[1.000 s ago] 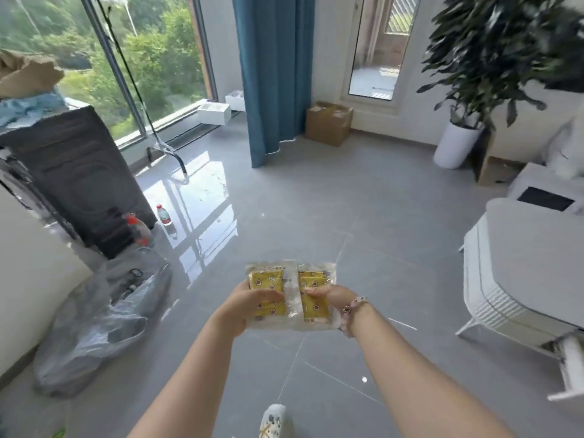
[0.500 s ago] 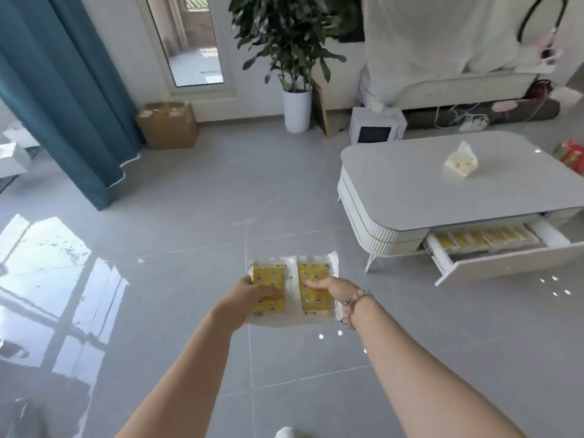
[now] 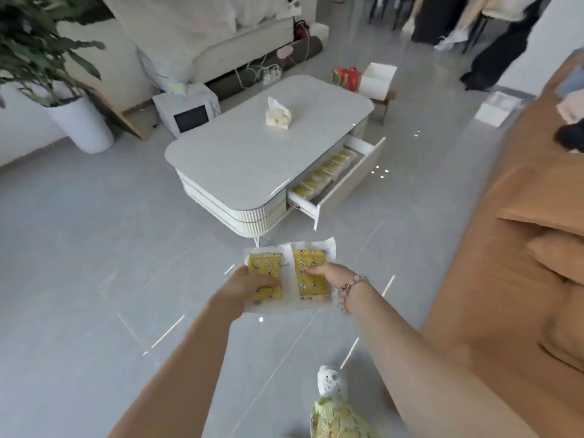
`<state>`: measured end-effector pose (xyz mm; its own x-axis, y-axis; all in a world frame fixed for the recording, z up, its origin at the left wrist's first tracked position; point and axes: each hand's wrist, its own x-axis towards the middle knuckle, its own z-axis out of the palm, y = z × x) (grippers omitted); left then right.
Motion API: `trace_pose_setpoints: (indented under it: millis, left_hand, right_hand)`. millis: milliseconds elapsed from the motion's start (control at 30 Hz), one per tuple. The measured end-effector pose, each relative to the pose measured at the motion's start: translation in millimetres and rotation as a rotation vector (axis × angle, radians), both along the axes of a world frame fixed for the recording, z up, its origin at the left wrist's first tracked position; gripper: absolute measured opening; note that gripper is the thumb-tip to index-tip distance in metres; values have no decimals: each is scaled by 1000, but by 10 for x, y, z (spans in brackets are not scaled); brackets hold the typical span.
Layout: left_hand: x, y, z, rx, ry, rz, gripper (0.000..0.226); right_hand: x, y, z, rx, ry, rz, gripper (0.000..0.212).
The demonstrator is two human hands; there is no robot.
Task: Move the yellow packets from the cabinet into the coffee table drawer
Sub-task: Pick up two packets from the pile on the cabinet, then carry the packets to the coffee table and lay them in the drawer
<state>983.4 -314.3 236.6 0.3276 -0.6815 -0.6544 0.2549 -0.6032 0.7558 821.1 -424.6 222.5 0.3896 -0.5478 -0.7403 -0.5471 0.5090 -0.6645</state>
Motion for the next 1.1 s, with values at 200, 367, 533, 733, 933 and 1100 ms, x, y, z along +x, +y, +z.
trace_pose_setpoints:
  millis: [200, 367, 533, 733, 933, 1100]
  left_hand:
    - [-405, -868, 44, -27, 39, -197, 22]
    - [-675, -1639, 34, -31, 27, -237, 29]
    - [-871, -2420, 100, -23, 5, -288, 21]
    - [-1061, -3053, 106, -1, 2, -312, 24]
    - [-1097, -3637, 58, 1, 37, -330, 22]
    - [-1091, -4147, -12, 4, 45, -358, 24]
  right_hand:
    - [-522, -576, -123, 16, 23, -206, 78]
    - [-816, -1241, -124, 34, -16, -305, 50]
    - [-998, -1915, -180, 39, -2, -311, 69]
    - [-1179, -2512, -164, 35, 22, -275, 57]
    - [-1183, -3067, -188, 2, 25, -245, 64]
    - [-1167, -3518, -283, 27, 36, -295, 66]
